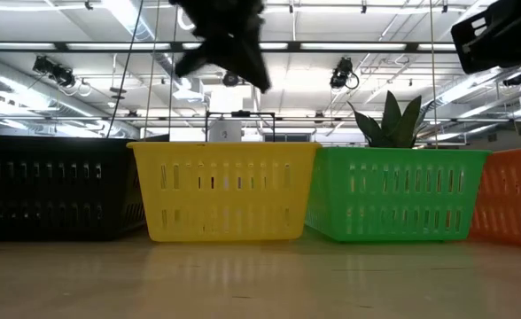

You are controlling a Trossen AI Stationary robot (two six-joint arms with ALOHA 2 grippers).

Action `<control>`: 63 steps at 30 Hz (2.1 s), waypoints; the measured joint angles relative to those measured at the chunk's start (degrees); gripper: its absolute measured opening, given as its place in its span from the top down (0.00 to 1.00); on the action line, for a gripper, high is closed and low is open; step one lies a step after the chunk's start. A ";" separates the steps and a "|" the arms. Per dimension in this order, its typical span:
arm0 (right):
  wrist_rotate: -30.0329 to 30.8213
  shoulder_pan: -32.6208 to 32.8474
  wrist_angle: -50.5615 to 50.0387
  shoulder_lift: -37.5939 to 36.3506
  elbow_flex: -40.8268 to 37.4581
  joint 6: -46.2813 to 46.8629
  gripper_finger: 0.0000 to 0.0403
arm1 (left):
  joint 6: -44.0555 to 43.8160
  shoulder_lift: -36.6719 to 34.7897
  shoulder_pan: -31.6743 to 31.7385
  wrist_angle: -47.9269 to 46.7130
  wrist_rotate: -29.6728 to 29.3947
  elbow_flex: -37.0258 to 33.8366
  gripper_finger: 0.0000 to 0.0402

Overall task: Stack baskets by color
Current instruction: Stack the top orange bin on top of the orange bin

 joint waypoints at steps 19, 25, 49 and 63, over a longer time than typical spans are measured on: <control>14.44 -2.09 24.55 -3.13 -13.81 0.41 0.80 | 5.50 -0.21 16.02 -28.55 -2.18 -0.02 0.69; 10.96 -6.20 21.97 -3.93 -13.81 4.18 0.88 | 2.15 -2.82 17.86 -35.60 -2.21 -4.27 0.63; -14.04 -6.35 20.21 -6.70 -13.81 5.86 0.97 | -1.05 -13.34 33.69 -22.76 -1.43 -34.95 0.59; -23.73 2.13 9.99 -24.36 -13.79 7.88 0.98 | 5.87 -13.34 29.85 -32.03 0.34 -20.69 0.57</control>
